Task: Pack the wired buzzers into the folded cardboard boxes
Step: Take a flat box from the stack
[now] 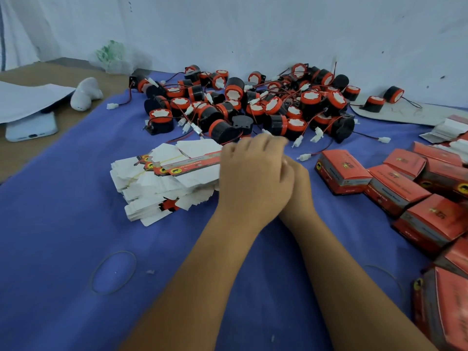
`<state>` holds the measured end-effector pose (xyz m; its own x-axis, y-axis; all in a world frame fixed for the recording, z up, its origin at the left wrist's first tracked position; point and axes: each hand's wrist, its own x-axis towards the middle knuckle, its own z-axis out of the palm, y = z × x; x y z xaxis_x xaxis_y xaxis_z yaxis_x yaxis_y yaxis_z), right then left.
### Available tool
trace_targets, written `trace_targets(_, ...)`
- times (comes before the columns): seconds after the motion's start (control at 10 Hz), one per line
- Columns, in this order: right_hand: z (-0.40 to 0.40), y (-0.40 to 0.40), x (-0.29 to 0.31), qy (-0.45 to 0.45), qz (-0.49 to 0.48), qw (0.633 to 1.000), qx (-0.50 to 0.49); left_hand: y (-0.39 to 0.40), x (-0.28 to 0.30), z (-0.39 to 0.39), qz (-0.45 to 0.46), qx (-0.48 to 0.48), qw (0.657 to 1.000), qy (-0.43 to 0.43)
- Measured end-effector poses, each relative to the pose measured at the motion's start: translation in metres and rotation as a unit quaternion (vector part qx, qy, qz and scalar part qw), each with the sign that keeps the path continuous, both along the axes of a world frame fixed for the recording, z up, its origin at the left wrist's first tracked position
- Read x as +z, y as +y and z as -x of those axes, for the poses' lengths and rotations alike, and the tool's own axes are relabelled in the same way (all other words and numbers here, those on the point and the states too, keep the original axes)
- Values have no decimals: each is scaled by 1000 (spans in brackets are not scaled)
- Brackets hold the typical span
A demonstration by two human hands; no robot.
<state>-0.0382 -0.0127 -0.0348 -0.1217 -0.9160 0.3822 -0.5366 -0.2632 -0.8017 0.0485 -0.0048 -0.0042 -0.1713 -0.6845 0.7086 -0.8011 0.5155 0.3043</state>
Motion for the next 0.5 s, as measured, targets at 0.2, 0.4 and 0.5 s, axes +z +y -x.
trace_targets(0.2,-9,22,5,-194,-139,969,-60,8,-18,9,2,-260,959,113)
trace_targets(0.4,34,-10,8,-366,42,925,-91,-14,-28,-2,-313,-120,909,248)
trace_targets(0.5,38,-11,6,-393,36,910,-126,-25,-30,-9,-334,-62,882,327)
